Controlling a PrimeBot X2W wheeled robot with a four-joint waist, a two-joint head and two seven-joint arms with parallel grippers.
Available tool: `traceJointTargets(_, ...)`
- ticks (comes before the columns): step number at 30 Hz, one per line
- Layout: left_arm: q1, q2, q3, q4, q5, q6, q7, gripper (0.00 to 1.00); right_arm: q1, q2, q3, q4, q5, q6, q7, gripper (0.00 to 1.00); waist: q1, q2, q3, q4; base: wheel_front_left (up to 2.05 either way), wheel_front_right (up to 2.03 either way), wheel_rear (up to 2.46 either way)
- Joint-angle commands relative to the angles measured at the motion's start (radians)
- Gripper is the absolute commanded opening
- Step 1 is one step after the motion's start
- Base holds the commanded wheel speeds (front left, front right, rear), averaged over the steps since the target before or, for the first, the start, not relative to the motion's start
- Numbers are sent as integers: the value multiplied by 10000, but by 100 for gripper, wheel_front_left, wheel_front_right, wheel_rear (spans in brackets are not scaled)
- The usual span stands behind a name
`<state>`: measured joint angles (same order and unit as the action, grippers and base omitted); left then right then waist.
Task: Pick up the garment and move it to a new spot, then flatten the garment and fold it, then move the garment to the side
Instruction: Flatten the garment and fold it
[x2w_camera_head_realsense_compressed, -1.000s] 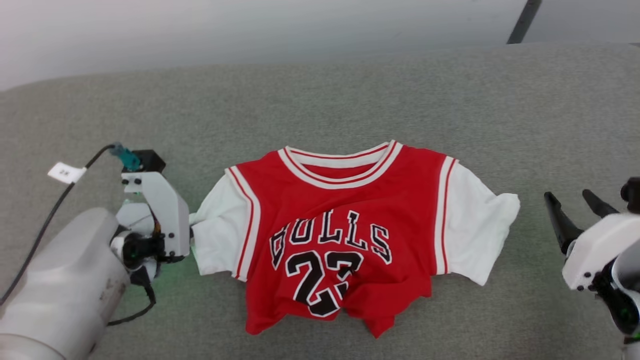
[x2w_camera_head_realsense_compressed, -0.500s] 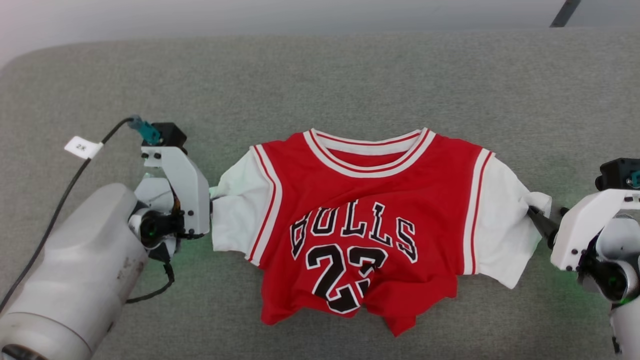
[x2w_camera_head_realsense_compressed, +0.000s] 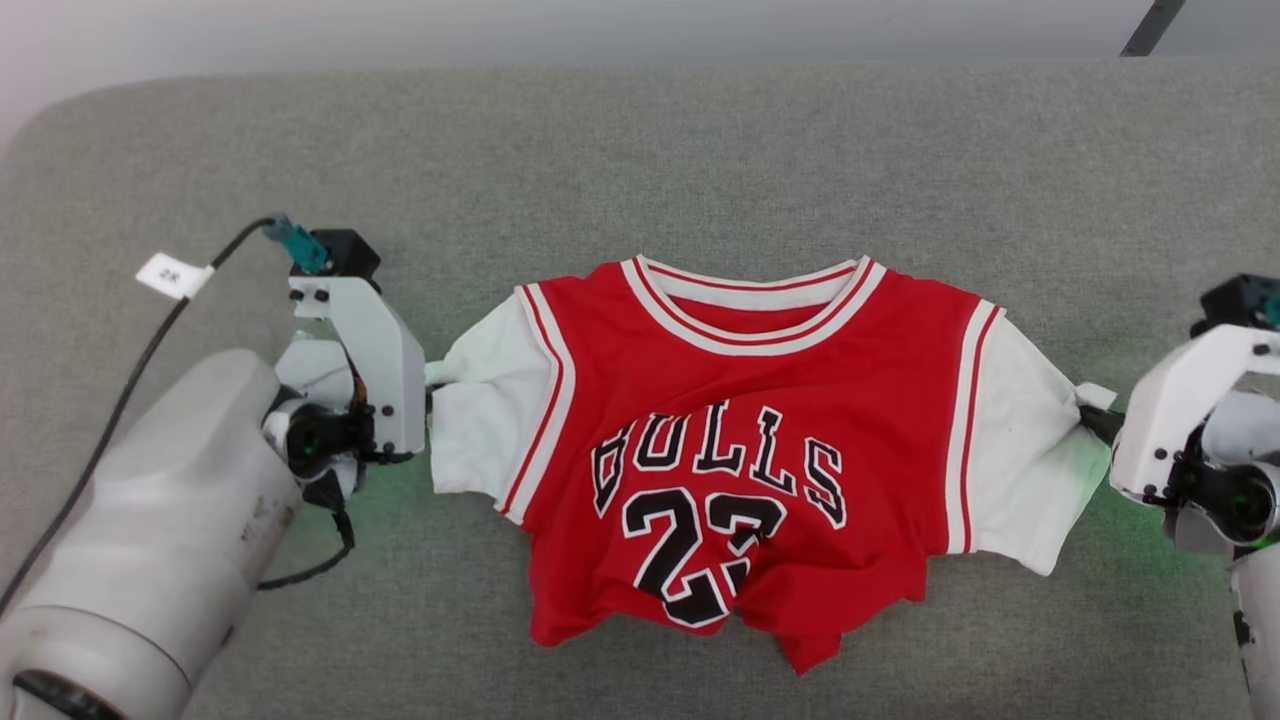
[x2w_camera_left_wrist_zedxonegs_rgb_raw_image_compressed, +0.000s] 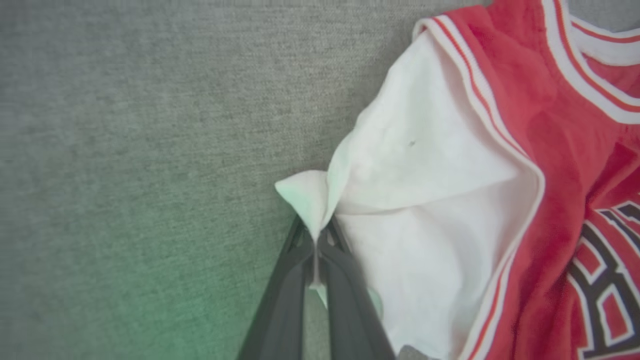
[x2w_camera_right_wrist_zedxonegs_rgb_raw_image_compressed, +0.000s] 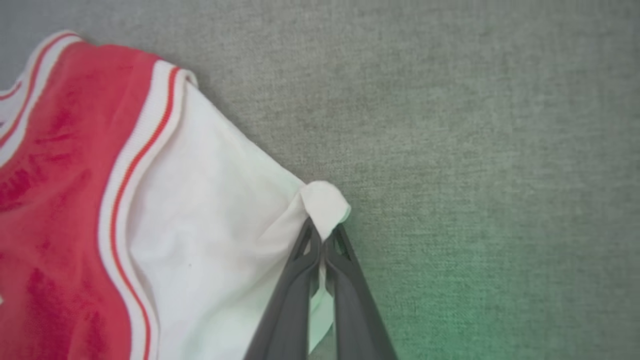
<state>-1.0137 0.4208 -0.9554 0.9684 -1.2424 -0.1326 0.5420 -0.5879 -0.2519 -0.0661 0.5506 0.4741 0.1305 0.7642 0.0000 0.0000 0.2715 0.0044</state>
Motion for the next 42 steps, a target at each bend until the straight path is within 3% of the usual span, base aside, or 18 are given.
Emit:
traceJointTargets(1, -84, 96, -76, 143, 51, 41, 26, 0, -150, -48, 302, -45, -58, 3, 111, 0, 0, 0, -84, 16, 0, 0, 0)
traceJointTargets(9, -865, 52, -145, 129, 234, 31, -145, 0, -966, -435, 519, -362, 254, 3, 4, 0, 0, 0, -663, 117, 0, 0, 0)
traceJointTargets(22, -2596, -16, 48, 325, 499, 30, -1128, 0, -3478, -518, 472, 374, -717, 3, -2098, 0, 0, 0, -1987, 343, 0, 0, 0)
traceJointTargets(29, -3934, -68, 364, 745, 688, 29, -2264, 0, -5277, -270, 1049, 1219, -1179, 3, -4331, 0, 0, 0, -2502, 404, 0, 0, 0)
traceJointTargets(42, -6161, -255, 859, 1727, 949, 46, -4116, 0, -8178, -329, 2292, 3629, -1285, 2, -7214, 0, 0, 0, -2485, 462, 0, 0, 0)
